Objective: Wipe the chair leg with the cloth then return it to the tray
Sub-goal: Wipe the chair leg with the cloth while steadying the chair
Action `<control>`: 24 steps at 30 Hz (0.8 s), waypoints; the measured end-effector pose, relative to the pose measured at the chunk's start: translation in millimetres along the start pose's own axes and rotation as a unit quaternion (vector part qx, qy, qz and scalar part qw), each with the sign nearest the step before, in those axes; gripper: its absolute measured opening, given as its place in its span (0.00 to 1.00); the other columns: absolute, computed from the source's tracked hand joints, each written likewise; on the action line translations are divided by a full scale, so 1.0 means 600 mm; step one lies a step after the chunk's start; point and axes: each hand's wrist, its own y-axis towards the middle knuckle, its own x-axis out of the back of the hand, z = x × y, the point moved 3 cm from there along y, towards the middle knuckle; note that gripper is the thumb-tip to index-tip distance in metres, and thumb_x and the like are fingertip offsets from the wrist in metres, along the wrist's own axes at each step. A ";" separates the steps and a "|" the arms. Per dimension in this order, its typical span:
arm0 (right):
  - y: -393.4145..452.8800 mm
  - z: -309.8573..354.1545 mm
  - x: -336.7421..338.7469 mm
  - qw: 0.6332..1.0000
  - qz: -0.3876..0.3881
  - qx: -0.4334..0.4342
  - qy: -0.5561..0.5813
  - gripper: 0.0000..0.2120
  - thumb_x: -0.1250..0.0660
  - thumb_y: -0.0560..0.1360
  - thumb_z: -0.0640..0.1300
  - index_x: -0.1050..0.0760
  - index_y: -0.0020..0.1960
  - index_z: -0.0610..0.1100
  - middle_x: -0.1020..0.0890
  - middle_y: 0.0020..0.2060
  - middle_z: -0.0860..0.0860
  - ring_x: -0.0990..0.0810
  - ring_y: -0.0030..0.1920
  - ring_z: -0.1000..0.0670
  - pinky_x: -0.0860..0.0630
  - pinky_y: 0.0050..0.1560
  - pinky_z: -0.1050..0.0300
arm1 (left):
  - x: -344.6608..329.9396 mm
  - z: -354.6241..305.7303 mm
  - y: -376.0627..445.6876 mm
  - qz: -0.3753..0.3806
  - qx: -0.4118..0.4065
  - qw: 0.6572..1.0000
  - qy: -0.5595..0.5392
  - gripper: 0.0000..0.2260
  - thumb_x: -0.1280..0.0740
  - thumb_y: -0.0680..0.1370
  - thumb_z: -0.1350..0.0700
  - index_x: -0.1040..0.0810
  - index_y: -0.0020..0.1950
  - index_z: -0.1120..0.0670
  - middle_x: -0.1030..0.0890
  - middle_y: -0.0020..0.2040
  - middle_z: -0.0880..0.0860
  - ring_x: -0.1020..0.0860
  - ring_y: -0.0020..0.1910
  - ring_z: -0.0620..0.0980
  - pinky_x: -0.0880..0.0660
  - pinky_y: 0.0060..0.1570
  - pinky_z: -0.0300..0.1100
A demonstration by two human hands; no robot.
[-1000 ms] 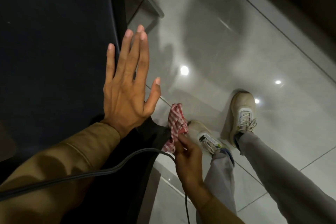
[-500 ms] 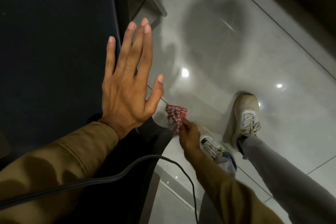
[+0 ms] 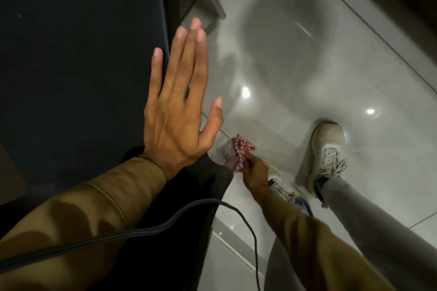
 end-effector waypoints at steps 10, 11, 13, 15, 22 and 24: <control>-0.152 0.066 0.038 0.990 -0.013 0.132 0.057 0.15 0.39 0.85 0.36 0.16 0.64 0.45 0.11 0.53 0.51 0.14 0.52 0.54 0.18 0.54 0.63 | 0.006 0.003 -0.001 0.004 0.062 0.998 -0.021 0.36 0.45 0.85 0.44 0.48 0.87 0.65 0.46 0.88 0.66 0.47 0.90 0.62 0.53 0.90 0.59; -0.166 0.072 0.040 0.987 -0.011 0.142 0.075 0.15 0.39 0.85 0.36 0.16 0.65 0.45 0.11 0.54 0.52 0.14 0.54 0.57 0.18 0.56 0.66 | 0.007 0.002 -0.002 0.005 0.063 0.998 -0.021 0.36 0.45 0.85 0.44 0.48 0.87 0.65 0.45 0.88 0.66 0.47 0.90 0.62 0.53 0.90 0.58; -0.166 0.073 0.038 0.986 -0.019 0.138 0.086 0.15 0.38 0.85 0.35 0.16 0.65 0.44 0.11 0.55 0.52 0.14 0.55 0.61 0.19 0.57 0.68 | 0.008 0.002 -0.002 0.007 0.065 0.998 -0.021 0.37 0.45 0.85 0.44 0.48 0.88 0.65 0.45 0.88 0.66 0.47 0.90 0.62 0.53 0.90 0.58; -0.142 0.061 0.030 0.990 -0.029 0.126 0.063 0.13 0.36 0.84 0.34 0.15 0.63 0.42 0.12 0.52 0.52 0.15 0.50 0.65 0.22 0.53 0.76 | 0.007 0.002 -0.001 0.008 0.064 0.998 -0.022 0.37 0.44 0.85 0.44 0.48 0.88 0.64 0.45 0.88 0.65 0.48 0.90 0.62 0.52 0.90 0.59; 0.019 -0.005 -0.010 0.997 0.009 -0.064 0.040 0.13 0.38 0.84 0.35 0.20 0.65 0.34 0.15 0.58 0.34 0.16 0.60 0.34 0.19 0.50 0.65 | -0.002 0.004 -0.001 -0.007 0.055 0.998 -0.029 0.37 0.45 0.85 0.44 0.47 0.87 0.64 0.44 0.88 0.65 0.47 0.90 0.62 0.53 0.90 0.57; 0.033 -0.006 -0.015 0.996 0.010 -0.085 0.037 0.13 0.38 0.84 0.36 0.20 0.65 0.35 0.16 0.59 0.35 0.17 0.62 0.34 0.19 0.62 0.47 | -0.004 0.006 -0.001 -0.010 0.054 0.998 -0.030 0.37 0.46 0.85 0.43 0.47 0.87 0.64 0.44 0.88 0.65 0.47 0.90 0.62 0.53 0.90 0.57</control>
